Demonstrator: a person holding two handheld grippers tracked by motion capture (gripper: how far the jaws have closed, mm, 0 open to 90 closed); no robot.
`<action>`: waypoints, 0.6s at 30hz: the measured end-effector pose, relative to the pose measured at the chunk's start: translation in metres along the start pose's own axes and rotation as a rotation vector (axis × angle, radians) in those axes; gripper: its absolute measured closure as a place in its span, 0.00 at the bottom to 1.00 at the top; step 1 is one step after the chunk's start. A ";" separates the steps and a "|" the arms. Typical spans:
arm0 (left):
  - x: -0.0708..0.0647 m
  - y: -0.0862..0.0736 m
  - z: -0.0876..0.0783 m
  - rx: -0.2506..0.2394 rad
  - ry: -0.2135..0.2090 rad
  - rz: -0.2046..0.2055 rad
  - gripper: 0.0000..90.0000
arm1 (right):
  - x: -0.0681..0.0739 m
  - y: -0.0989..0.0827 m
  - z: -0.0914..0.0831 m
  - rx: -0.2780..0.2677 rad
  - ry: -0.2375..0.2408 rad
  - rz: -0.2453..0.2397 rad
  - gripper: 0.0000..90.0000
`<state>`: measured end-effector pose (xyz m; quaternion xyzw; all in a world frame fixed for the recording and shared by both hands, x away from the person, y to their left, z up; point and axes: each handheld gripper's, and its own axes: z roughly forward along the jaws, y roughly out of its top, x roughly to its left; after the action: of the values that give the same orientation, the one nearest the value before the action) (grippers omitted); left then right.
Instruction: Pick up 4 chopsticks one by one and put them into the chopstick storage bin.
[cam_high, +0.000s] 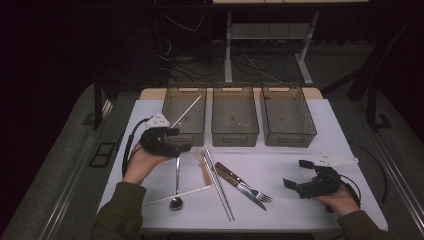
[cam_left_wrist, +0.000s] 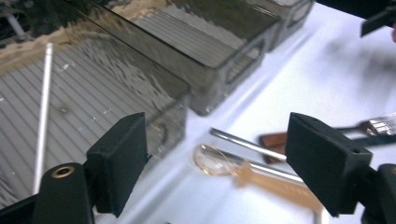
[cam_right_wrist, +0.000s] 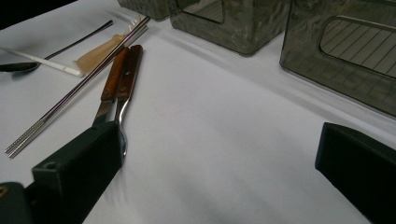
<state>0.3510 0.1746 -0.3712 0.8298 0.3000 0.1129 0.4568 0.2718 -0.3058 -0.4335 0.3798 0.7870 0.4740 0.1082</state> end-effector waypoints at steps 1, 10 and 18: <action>-0.003 -0.004 0.000 -0.007 -0.003 -0.003 0.22 | 0.000 0.000 0.000 0.002 0.001 0.001 0.01; -0.032 -0.041 -0.010 0.006 -0.039 0.020 0.22 | 0.001 0.000 0.001 0.011 -0.005 -0.009 0.01; -0.039 -0.066 -0.017 0.056 -0.067 0.018 0.31 | 0.001 0.000 0.002 0.014 -0.011 -0.008 0.01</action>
<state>0.2857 0.1897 -0.4131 0.8483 0.2799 0.0808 0.4422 0.2723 -0.3043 -0.4343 0.3800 0.7913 0.4658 0.1118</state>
